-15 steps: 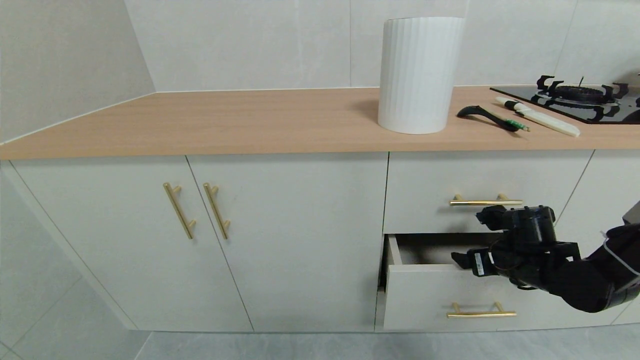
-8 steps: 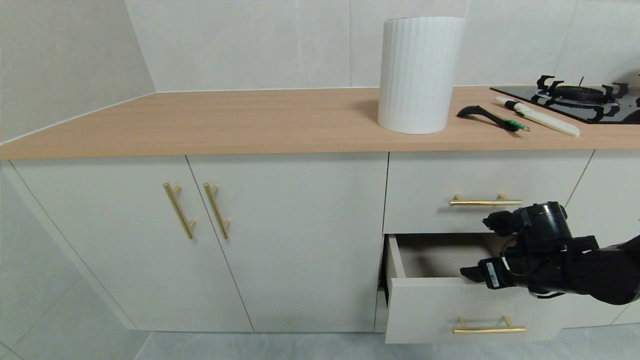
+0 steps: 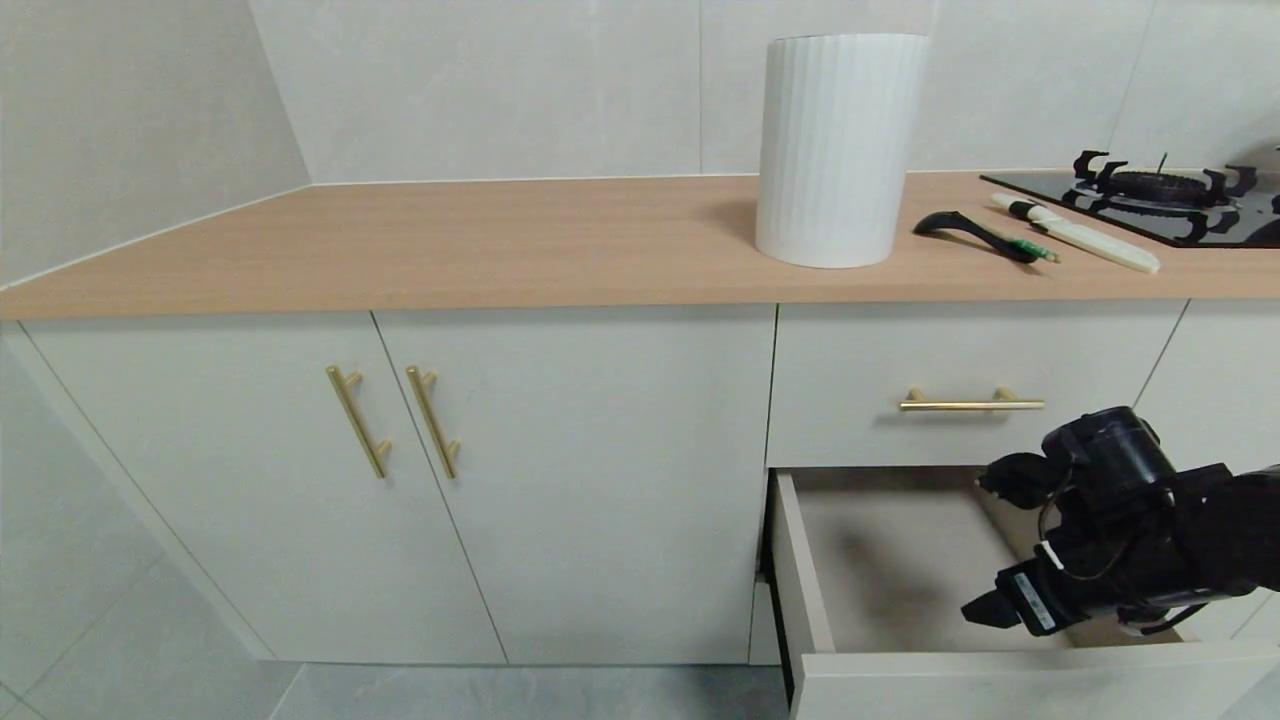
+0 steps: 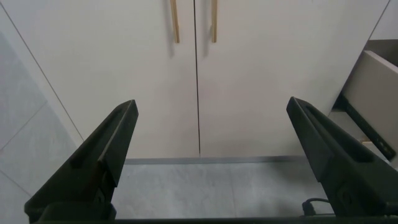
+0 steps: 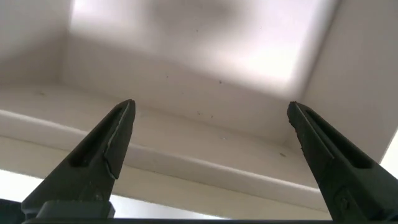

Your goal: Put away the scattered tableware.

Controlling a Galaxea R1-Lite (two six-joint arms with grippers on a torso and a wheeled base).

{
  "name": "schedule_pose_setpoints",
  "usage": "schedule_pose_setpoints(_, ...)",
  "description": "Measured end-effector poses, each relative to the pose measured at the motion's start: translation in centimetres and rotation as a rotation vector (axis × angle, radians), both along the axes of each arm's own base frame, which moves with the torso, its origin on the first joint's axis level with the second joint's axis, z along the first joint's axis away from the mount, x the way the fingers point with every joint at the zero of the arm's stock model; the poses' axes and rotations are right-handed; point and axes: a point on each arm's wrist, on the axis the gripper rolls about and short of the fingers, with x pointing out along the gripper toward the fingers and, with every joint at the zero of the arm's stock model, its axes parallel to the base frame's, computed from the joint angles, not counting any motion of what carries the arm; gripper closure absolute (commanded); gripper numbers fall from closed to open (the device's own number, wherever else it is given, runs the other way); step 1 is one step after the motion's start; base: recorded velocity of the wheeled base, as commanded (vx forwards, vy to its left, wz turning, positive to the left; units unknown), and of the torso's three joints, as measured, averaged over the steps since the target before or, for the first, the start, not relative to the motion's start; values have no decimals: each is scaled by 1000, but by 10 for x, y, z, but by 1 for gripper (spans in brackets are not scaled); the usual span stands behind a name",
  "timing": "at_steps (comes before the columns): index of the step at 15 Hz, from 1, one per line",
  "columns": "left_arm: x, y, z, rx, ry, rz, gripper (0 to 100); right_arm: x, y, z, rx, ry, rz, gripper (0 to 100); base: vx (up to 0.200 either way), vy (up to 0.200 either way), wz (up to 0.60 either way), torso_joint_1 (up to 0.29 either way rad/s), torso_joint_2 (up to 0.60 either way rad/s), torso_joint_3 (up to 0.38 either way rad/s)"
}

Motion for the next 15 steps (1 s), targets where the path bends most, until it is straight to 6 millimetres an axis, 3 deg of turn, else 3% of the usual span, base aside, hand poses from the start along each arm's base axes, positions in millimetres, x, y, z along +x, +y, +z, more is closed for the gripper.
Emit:
schedule_pose_setpoints(11, 0, 0, 0, 0, 0, 0, 0, -53, 22, -6, -142, 329, 225, 0, 0, 0, 0, 0, 0, 0)
schedule_pose_setpoints(15, 0, 0, 0, 0, 0, 0, 0, -50, 25, -4, -175, 300, 217, 0, 0, 0, 0, 0, 0, 0)
